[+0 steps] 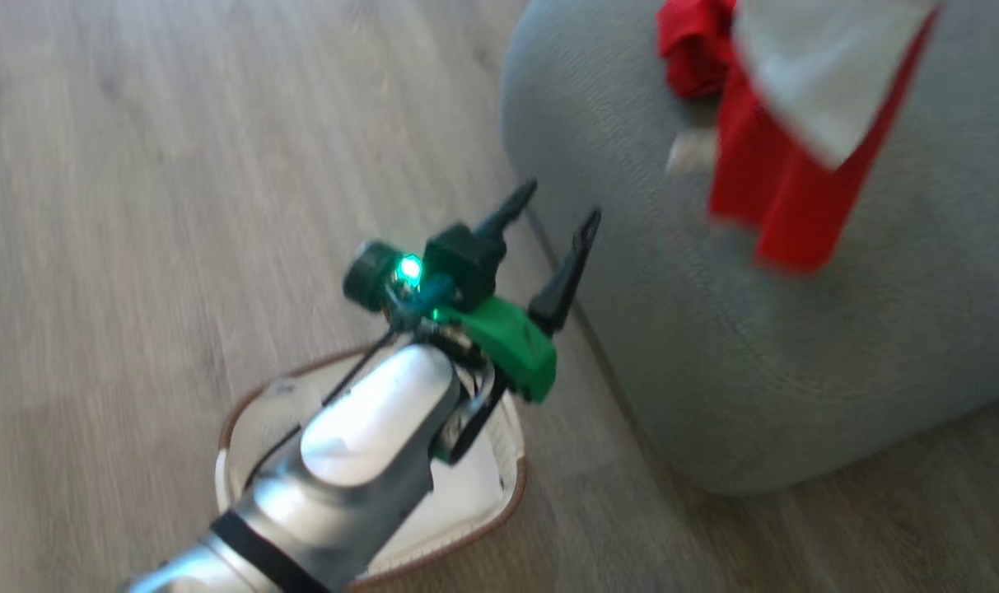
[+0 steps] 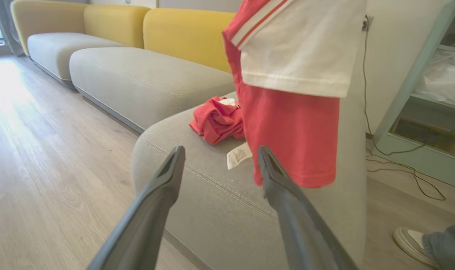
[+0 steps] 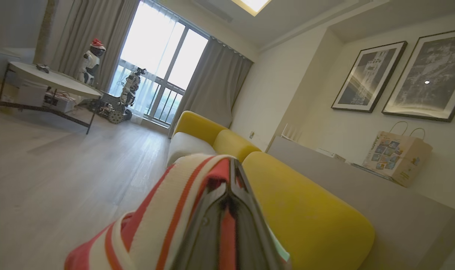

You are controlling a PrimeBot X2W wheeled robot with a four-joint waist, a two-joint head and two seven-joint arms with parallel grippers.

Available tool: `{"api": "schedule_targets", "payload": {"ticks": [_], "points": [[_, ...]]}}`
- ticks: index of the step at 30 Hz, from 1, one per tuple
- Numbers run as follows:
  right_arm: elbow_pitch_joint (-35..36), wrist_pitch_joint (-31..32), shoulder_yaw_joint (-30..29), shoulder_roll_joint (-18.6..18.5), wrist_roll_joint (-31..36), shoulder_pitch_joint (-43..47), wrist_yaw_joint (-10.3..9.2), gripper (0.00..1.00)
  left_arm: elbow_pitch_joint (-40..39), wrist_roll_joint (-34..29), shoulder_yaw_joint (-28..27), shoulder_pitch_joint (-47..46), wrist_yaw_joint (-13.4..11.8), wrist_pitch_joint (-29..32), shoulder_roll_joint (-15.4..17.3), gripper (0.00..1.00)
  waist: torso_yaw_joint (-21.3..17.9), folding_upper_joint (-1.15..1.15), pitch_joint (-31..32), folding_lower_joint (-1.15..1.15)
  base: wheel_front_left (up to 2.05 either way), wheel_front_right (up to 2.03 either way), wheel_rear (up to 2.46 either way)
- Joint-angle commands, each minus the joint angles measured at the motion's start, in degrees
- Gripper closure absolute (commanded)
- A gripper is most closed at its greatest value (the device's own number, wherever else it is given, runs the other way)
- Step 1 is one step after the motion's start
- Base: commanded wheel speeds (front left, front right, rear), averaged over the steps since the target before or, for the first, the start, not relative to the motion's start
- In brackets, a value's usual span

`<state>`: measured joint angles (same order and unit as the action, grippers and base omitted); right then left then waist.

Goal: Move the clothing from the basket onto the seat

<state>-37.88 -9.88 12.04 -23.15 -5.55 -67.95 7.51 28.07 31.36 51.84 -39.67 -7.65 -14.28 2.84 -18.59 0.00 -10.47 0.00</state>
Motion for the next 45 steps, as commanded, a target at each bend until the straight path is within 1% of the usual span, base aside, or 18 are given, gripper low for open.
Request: {"api": "schedule_targets", "payload": {"ticks": [1,3,6,9,11,15,16,17,20,23,27,35,37,38,39,40,45], "points": [[0.5,0.4,-1.5,-2.3,0.6,-4.7,-0.02,1.00,-2.7,-0.9,-2.6,-4.2,-0.4,-0.7,0.8,0.00,4.6,0.00,-5.1,0.00,0.00,0.00,0.00],[-0.9,0.7,-3.8,-4.7,2.0,-8.7,-0.02,1.00,-4.0,-2.0,-2.8,-5.2,-0.5,-0.7,1.2,0.00,6.7,0.00,-7.3,0.00,0.00,0.00,0.00],[-2.9,1.2,-6.7,-7.3,4.8,-13.3,-0.02,1.00,-5.5,-3.2,-2.8,-6.6,-0.6,-0.7,1.7,0.00,9.4,0.00,-10.3,0.00,0.00,0.00,0.00],[-5.1,1.1,-10.0,-8.3,7.3,-16.3,-0.02,1.00,-7.0,-4.5,-2.6,-8.0,-0.9,-0.7,2.2,0.00,11.4,0.00,-13.1,0.00,0.00,0.00,0.00],[-7.1,0.6,-12.2,-8.4,9.3,-16.6,-0.02,1.00,-7.7,-5.3,-2.0,-8.8,-1.0,-0.4,2.5,0.00,12.4,0.00,-14.8,0.00,0.00,0.00,0.00],[-12.7,-0.5,-18.9,-6.5,12.6,-13.7,-0.02,1.00,-9.2,-6.8,-0.6,-10.4,-1.0,0.6,2.5,0.00,13.9,0.00,-18.0,0.00,0.00,0.00,0.00],[-12.7,-0.5,-18.9,-6.5,12.6,-13.7,-0.02,1.00,-9.2,-6.8,-0.6,-10.4,-1.0,0.6,2.5,0.00,13.9,0.00,-18.0,0.00,0.00,0.00,0.00],[-14.3,-1.0,-20.7,-5.9,13.6,-12.5,-0.02,1.00,-9.5,-7.1,-0.3,-10.7,-1.0,0.7,2.5,0.00,14.1,0.00,-18.6,0.00,0.00,0.00,0.00],[-17.6,-3.1,-26.1,-3.5,15.9,-8.6,-0.02,1.00,-10.5,-7.7,0.6,-11.2,-1.1,0.8,2.2,0.00,14.4,0.00,-20.1,0.00,0.00,0.00,0.00],[-20.1,-4.2,-30.2,-0.8,18.1,-5.1,-0.02,1.00,-10.6,-8.0,1.4,-11.2,-0.9,1.0,2.1,0.00,14.2,0.00,-21.1,0.00,0.00,0.00,0.00],[-22.4,-4.8,-33.8,1.4,21.5,-1.6,-0.02,1.00,-10.3,-7.9,1.9,-10.7,-0.9,1.1,2.3,0.00,13.8,0.00,-21.4,0.00,0.00,0.00,0.00],[-23.1,-5.1,-38.5,3.4,26.6,0.6,-0.02,1.00,-8.9,-7.2,1.8,-10.6,-0.9,1.0,2.8,0.00,12.8,0.00,-21.3,0.00,0.00,0.00,0.00],[-22.6,-5.1,-39.3,3.8,27.2,0.9,-0.02,0.64,-8.6,-7.0,1.8,-10.4,-0.9,1.0,3.1,0.00,12.5,0.00,-21.1,0.00,0.00,0.00,0.00],[-22.5,-5.1,-39.7,4.0,27.4,1.1,-0.02,0.45,-8.5,-6.9,1.7,-10.3,-1.0,0.9,3.2,0.00,12.3,0.00,-20.9,0.00,0.00,0.00,0.00],[-22.4,-5.1,-40.1,4.3,27.5,1.3,-0.02,0.02,-8.3,-6.8,1.6,-10.1,-1.0,0.9,3.3,0.00,12.1,0.00,-20.7,0.00,0.00,0.00,0.00],[-22.5,-5.1,-40.2,4.6,27.7,1.5,-0.02,0.00,-8.1,-6.6,1.6,-10.0,-1.0,0.9,3.5,0.00,12.0,0.00,-20.5,0.00,0.00,0.00,0.00],[-21.2,-5.1,-39.6,6.9,25.5,3.6,-0.02,0.00,-7.6,-5.5,0.6,-9.1,-1.3,0.5,4.0,0.00,10.8,0.00,-19.0,0.00,0.00,0.00,0.00]]}}
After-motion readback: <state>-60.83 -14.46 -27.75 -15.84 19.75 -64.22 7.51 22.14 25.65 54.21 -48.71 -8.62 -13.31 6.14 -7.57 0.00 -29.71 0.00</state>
